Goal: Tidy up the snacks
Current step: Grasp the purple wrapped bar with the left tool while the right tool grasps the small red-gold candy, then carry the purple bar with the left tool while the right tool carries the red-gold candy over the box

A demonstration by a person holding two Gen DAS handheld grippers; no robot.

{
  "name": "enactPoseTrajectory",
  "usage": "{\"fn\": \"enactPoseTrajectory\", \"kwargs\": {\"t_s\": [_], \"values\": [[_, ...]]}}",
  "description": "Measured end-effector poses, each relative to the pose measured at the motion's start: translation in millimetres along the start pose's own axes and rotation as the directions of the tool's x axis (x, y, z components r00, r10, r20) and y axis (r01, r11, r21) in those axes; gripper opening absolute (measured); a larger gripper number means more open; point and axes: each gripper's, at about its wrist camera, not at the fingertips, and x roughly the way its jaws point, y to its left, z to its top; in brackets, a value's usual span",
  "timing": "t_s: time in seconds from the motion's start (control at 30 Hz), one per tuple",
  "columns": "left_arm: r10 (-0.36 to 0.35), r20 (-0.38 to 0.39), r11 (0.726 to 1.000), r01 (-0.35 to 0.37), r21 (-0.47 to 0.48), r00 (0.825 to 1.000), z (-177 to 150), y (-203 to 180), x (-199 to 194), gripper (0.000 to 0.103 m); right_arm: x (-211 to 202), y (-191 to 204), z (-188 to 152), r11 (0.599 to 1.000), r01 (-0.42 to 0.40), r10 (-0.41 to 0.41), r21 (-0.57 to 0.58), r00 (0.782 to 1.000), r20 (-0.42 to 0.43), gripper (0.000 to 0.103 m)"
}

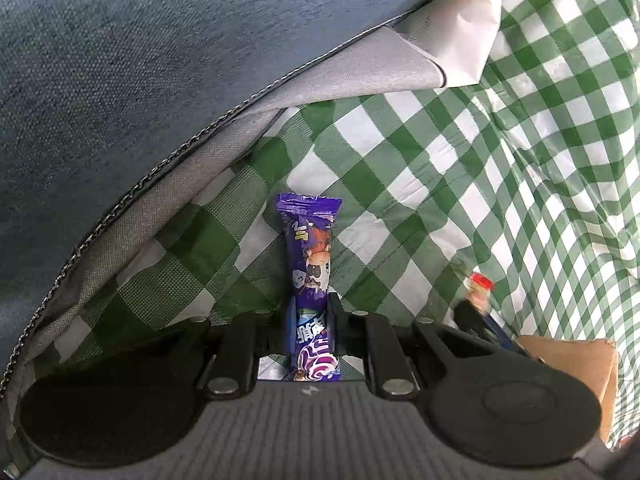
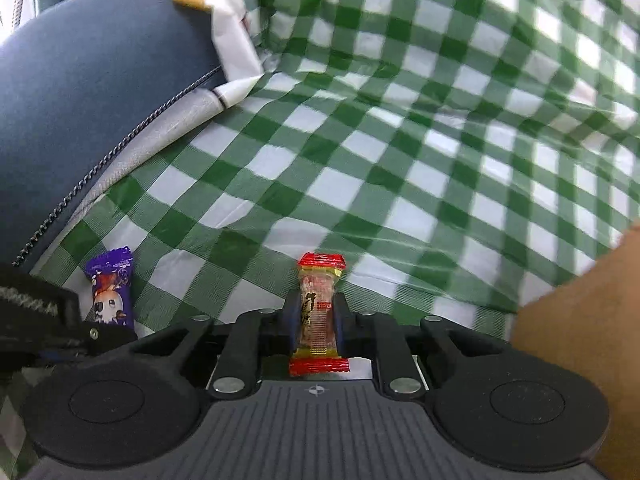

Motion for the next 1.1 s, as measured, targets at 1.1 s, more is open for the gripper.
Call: {"fn": "enactPoseTrajectory", "kwargs": {"t_s": [1.1], "values": [[-0.326,0.13,0.868,0.242,0.434,0.936,-115,-32,-105,0.015,-282,-157,-179,0.928,-0.084,-0.06,0.362,0.928,0.369,0.017]]}}
